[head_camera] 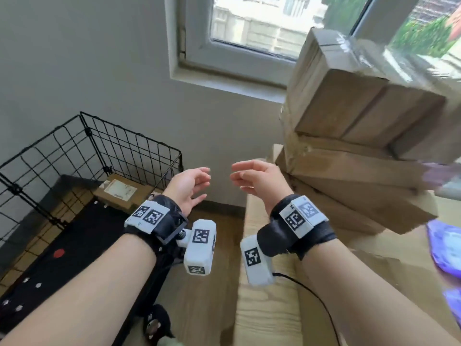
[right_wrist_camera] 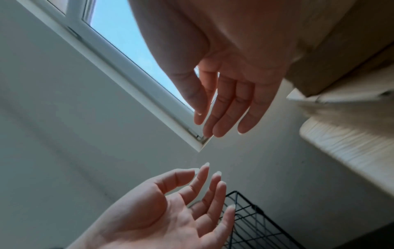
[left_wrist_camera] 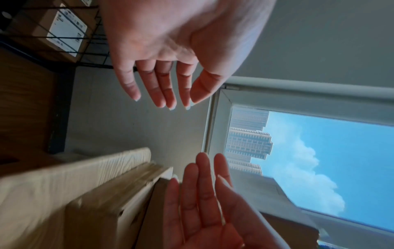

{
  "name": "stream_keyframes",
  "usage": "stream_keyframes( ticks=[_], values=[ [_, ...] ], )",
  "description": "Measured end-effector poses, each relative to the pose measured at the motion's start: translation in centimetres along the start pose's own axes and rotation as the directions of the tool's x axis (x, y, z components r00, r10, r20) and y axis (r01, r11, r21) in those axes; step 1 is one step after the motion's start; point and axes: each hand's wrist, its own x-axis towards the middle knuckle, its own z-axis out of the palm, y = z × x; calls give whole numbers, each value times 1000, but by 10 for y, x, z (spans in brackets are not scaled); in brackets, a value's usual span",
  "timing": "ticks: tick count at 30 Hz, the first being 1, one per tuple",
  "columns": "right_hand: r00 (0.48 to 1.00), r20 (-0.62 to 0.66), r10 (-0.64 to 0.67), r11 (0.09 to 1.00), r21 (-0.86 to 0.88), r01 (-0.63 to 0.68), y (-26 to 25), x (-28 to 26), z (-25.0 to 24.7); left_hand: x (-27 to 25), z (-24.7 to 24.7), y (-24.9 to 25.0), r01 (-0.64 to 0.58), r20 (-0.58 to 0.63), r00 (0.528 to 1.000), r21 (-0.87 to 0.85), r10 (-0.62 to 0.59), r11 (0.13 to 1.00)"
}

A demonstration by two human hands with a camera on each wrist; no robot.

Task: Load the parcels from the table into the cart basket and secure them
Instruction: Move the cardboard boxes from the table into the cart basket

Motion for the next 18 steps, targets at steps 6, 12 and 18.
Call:
stream_keyframes(
  ticks=[6,12,18],
  values=[
    [987,-161,30,999,47,-22,41,-73,-87,-57,66,-42,27,53,998,75,-31,997],
    [917,-375,134,988,126,-93,93,-126,-170,-88,123,-88,98,99,988,163,-115,982],
    [827,-441,349,934,237,-268,139,-152,-209,-109,162,-122,206,132,958,304,-255,930]
  ],
)
